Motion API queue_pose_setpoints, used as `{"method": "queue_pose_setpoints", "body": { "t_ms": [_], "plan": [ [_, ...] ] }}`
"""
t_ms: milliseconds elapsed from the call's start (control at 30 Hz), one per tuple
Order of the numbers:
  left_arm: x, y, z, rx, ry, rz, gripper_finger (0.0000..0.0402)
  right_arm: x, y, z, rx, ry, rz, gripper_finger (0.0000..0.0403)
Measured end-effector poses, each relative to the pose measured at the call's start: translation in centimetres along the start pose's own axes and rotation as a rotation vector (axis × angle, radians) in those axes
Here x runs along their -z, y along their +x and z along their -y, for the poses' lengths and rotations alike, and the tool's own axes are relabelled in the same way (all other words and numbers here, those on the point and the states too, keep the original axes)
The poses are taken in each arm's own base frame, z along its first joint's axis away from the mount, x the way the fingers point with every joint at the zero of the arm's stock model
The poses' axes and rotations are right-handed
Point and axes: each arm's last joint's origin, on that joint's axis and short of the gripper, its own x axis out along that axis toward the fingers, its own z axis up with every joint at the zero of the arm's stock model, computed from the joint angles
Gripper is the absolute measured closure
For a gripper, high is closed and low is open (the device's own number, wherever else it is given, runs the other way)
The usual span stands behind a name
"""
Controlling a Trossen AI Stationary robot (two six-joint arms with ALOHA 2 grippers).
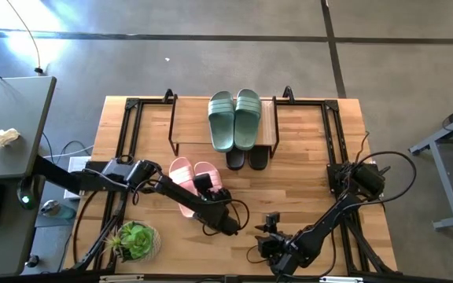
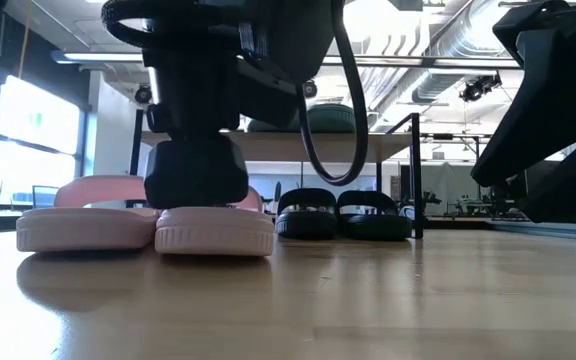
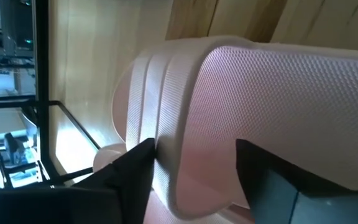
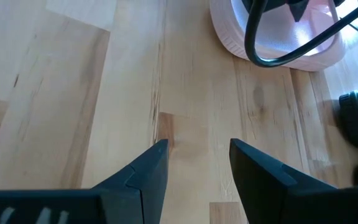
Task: Pick and place slides into the shelf
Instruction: Put the pink slippers under the shelf
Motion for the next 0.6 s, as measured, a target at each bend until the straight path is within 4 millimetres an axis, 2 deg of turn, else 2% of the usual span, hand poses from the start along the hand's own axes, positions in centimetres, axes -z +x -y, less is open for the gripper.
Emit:
{"method": "queue_pose_setpoints", "body": {
  "t_ms": [300,600],
  "plan": [
    [0.1,-0.6,-0.1,0.027,-0.024,-0.022,0.0152,0.0,0.0,0.0,0.000,0.002,0.002,0.0240],
    [-0.5,-5.4,-0.8,0.112,-0.062,0.060,0.0153,-0.1,0.0,0.0,0.005,0.003,0.006,0.0240]
  ]
}}
